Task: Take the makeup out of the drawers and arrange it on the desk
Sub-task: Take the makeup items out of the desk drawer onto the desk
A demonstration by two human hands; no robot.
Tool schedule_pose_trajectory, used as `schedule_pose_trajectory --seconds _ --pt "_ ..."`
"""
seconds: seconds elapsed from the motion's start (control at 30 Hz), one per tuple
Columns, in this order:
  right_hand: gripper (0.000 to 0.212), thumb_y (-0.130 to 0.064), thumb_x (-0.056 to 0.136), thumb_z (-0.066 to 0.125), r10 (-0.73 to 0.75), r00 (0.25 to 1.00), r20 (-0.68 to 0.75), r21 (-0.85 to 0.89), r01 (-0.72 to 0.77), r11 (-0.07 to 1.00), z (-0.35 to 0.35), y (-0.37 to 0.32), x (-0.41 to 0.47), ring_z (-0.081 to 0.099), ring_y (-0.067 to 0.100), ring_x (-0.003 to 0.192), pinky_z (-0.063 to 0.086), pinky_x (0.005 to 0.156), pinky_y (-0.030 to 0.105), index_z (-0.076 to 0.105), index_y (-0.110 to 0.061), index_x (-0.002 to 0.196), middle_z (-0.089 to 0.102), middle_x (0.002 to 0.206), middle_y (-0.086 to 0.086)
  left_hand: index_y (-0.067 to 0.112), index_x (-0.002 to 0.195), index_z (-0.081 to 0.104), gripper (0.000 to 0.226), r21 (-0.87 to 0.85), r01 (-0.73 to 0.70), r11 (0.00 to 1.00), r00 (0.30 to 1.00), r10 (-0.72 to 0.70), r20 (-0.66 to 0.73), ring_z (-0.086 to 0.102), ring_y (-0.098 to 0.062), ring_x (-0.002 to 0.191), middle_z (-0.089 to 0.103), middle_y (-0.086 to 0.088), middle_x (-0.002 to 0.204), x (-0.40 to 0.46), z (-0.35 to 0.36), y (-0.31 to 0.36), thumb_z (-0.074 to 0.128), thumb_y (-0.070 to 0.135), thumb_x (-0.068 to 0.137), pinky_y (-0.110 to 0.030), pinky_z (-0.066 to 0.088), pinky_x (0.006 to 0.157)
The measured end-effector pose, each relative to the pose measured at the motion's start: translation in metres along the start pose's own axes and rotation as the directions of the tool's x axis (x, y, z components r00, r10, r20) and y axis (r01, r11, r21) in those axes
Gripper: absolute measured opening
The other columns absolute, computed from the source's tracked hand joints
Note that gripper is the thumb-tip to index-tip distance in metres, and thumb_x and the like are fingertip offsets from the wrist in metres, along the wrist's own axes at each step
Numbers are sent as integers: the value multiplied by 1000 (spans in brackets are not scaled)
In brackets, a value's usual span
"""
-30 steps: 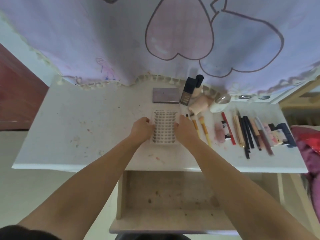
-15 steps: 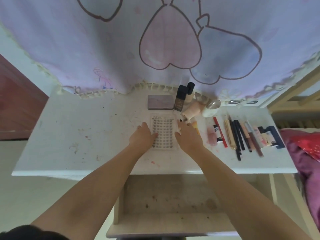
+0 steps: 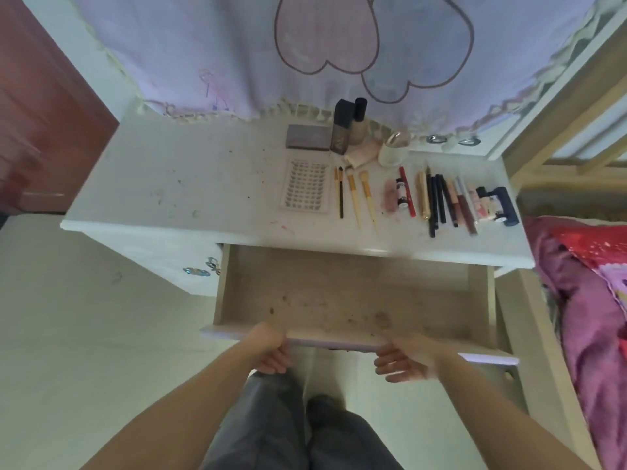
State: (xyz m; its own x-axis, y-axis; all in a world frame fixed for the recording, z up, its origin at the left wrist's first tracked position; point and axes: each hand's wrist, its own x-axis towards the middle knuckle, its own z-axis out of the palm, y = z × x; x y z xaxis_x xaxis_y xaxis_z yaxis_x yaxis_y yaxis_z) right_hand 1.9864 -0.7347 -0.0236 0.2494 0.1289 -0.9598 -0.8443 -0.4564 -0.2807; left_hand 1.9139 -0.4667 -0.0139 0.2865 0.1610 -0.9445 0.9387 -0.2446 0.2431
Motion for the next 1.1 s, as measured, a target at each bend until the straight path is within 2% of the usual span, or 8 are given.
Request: schedule_pose_trajectory --seconds 0.13,0.27,0.33,0.43,0.53,0.6,0.93,1.1 --pt "72 -55 97 32 32 999 -37 195 -24 981 4 14 10 61 34 97 51 81 42 61 11 103 64 99 21 0 122 45 45 -462 55 885 995 -86 -46 64 -32 99 62 -22 110 12 13 -18 41 38 99 -37 50 87" --pt "79 -56 98 23 80 995 -59 166 -69 984 9 6 10 60 39 102 46 92 47 54 14 116 62 106 28 3 140 32 45 -936 7 352 996 -90 -27 46 -40 125 45 -23 138 41 24 -24 44 18 99 -49 39 105" --pt "81 -58 96 27 127 992 -27 206 -119 971 9 8 7 56 43 113 43 98 49 41 15 130 51 128 33 6 141 33 42 -973 7 229 995 -100 -17 44 -40 127 44 -20 140 49 26 -23 40 9 99 -53 38 104" --pt "72 -47 96 44 95 995 -35 522 -63 850 20 15 4 47 46 123 42 102 52 19 -2 146 29 147 31 7 139 35 40 -965 0 260 992 -119 -32 42 -38 130 44 -19 140 47 27 -18 36 6 100 -53 37 103" --pt "50 -18 102 40 29 990 -139 890 112 443 24 14 3 35 41 134 31 110 51 22 -1 145 30 148 21 6 138 37 39 -952 -15 306 986 -155 -65 43 -38 129 45 -19 139 41 26 -14 34 4 100 -50 40 102" --pt "54 -13 101 37 67 990 -122 949 96 301 18 8 -4 25 42 139 25 113 54 13 -2 148 18 155 19 4 138 37 39 -943 -28 333 981 -171 -90 44 -38 128 45 -20 139 37 25 -9 33 2 99 -49 42 99" --pt "49 10 89 32 157 974 -161 831 48 554 -7 -10 -35 33 50 130 34 106 59 26 0 137 30 139 24 6 133 38 40 -883 46 468 954 -281 -99 47 -39 124 47 -18 134 -2 7 17 50 10 95 -51 44 100" --pt "57 14 87 22 161 974 -162 860 59 506 -9 -23 -43 23 53 135 25 111 59 16 4 143 23 146 27 6 127 38 36 -945 58 323 965 -260 -30 44 -42 124 41 -21 134 -8 -7 30 46 1 92 -53 43 101"
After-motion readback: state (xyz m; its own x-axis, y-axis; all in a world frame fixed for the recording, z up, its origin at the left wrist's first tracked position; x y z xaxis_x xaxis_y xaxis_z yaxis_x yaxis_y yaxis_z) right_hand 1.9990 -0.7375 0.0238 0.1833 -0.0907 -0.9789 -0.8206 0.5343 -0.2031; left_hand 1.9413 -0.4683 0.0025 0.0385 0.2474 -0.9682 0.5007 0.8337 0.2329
